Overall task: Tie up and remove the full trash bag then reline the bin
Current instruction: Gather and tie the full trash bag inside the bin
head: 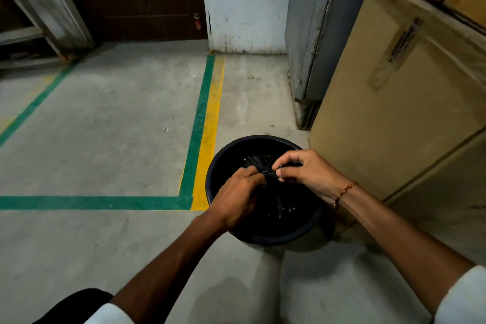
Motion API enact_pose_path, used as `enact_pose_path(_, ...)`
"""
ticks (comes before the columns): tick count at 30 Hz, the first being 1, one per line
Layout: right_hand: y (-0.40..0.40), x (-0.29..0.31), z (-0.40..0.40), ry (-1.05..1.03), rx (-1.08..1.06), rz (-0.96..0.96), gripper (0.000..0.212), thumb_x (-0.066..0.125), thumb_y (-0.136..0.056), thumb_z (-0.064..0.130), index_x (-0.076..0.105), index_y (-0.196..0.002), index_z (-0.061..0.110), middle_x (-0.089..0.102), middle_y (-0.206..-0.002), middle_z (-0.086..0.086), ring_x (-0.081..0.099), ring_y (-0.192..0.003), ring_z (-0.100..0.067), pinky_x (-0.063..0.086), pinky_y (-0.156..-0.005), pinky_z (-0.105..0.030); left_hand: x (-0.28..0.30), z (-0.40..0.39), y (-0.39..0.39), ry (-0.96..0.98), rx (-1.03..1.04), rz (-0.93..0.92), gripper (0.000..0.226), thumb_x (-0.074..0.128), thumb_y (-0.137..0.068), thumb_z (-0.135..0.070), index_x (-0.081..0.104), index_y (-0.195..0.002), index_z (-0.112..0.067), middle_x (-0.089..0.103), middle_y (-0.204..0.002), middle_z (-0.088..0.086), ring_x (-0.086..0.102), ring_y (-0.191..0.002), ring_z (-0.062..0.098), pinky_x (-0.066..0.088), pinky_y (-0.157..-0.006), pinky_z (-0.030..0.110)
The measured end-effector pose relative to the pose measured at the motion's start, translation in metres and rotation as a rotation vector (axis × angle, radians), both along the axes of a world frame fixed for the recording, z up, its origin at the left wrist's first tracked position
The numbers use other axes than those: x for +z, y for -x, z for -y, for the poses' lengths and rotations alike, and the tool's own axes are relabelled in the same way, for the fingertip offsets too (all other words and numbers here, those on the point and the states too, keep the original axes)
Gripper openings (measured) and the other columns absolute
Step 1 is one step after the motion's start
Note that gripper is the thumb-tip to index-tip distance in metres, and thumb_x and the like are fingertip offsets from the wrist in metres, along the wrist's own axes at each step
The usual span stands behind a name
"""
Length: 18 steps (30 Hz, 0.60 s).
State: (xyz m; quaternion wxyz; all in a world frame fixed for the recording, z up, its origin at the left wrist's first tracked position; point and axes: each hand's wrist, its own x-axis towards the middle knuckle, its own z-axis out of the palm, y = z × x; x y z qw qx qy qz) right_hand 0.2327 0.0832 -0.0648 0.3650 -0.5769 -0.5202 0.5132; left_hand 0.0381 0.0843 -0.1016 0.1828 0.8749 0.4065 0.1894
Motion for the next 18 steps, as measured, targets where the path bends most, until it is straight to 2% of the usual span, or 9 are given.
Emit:
enact_pose_path(3, 0.004, -0.010, 0.004, 0.021, -0.018, -0.025, 0.021, 0.067, -0.078, -0.012, 0.071, -0.077, 0.008, 0.064, -0.076, -0.012, 0.062, -0.067, -0.018, 0.055, -0.067, -0.024, -0.001, -0.001, -0.003, -0.016, 0.000, 0.043, 0.032, 0.060, -0.080, -0.009, 0.066, -0.109, -0.020, 0.058, -0.107, 0.002, 0.054, -0.099, 0.025, 0.047, -0.078, 0.040)
enact_pose_path(6, 0.005, -0.018, 0.007, 0.007, -0.044, 0.020, 0.023, 0.068, -0.077, -0.010, 0.074, -0.077, 0.013, 0.067, -0.077, -0.009, 0.061, -0.071, -0.017, 0.052, -0.068, -0.024, 0.000, -0.002, -0.006, 0.038, 0.028, 0.165, 0.027, 0.062, -0.080, -0.012, 0.065, -0.104, -0.022, 0.063, -0.097, 0.000, 0.060, -0.092, 0.021, 0.050, -0.076, 0.038)
enact_pose_path(9, 0.004, -0.022, 0.010, 0.024, -0.053, -0.017, 0.025, 0.068, -0.078, -0.006, 0.077, -0.080, 0.017, 0.072, -0.078, -0.002, 0.065, -0.075, -0.012, 0.053, -0.072, -0.024, 0.005, -0.004, -0.009, 0.123, 0.095, 0.279, 0.013, 0.062, -0.085, -0.024, 0.067, -0.098, -0.025, 0.069, -0.088, -0.005, 0.064, -0.083, 0.013, 0.052, -0.073, 0.034)
enact_pose_path(11, 0.005, -0.023, 0.012, 0.017, -0.063, -0.062, 0.024, 0.065, -0.081, -0.007, 0.077, -0.088, 0.012, 0.072, -0.083, 0.000, 0.066, -0.078, -0.008, 0.050, -0.072, -0.020, 0.008, -0.004, -0.009, 0.179, 0.128, 0.288, 0.015, 0.058, -0.085, -0.030, 0.068, -0.094, -0.022, 0.069, -0.084, -0.005, 0.064, -0.080, 0.013, 0.051, -0.072, 0.032)
enact_pose_path(13, 0.006, -0.025, 0.013, -0.031, -0.077, -0.084, 0.026, 0.064, -0.080, -0.008, 0.077, -0.094, 0.009, 0.066, -0.100, -0.006, 0.065, -0.093, -0.014, 0.049, -0.081, -0.023, 0.009, -0.004, -0.010, 0.217, 0.144, 0.263, 0.016, 0.055, -0.084, -0.030, 0.066, -0.091, -0.021, 0.068, -0.081, -0.003, 0.062, -0.077, 0.014, 0.047, -0.070, 0.030)
enact_pose_path(15, 0.006, -0.027, 0.017, -0.054, -0.049, -0.117, 0.029, 0.065, -0.079, -0.007, 0.077, -0.099, 0.010, 0.060, -0.107, -0.007, 0.062, -0.100, -0.016, 0.049, -0.085, -0.023, 0.007, -0.004, -0.011, 0.251, 0.168, 0.237, 0.007, 0.057, -0.086, -0.026, 0.062, -0.087, -0.021, 0.066, -0.077, 0.000, 0.059, -0.073, 0.016, 0.044, -0.065, 0.029)
enact_pose_path(16, 0.006, -0.028, 0.018, -0.054, -0.016, -0.110, 0.029, 0.066, -0.080, -0.005, 0.076, -0.102, 0.012, 0.059, -0.107, -0.006, 0.062, -0.101, -0.014, 0.049, -0.085, -0.022, 0.007, -0.004, -0.012, 0.267, 0.189, 0.223, 0.004, 0.058, -0.086, -0.024, 0.060, -0.084, -0.023, 0.065, -0.075, 0.001, 0.059, -0.071, 0.017, 0.042, -0.062, 0.027)
enact_pose_path(18, 0.006, -0.028, 0.020, -0.097, 0.042, 0.024, 0.029, 0.073, -0.080, 0.005, 0.073, -0.107, 0.017, 0.061, -0.109, -0.003, 0.063, -0.102, -0.012, 0.050, -0.085, -0.022, 0.007, -0.006, -0.013, 0.298, 0.224, 0.204, 0.006, 0.060, -0.085, -0.023, 0.057, -0.081, -0.026, 0.065, -0.074, 0.002, 0.058, -0.070, 0.017, 0.039, -0.058, 0.021)
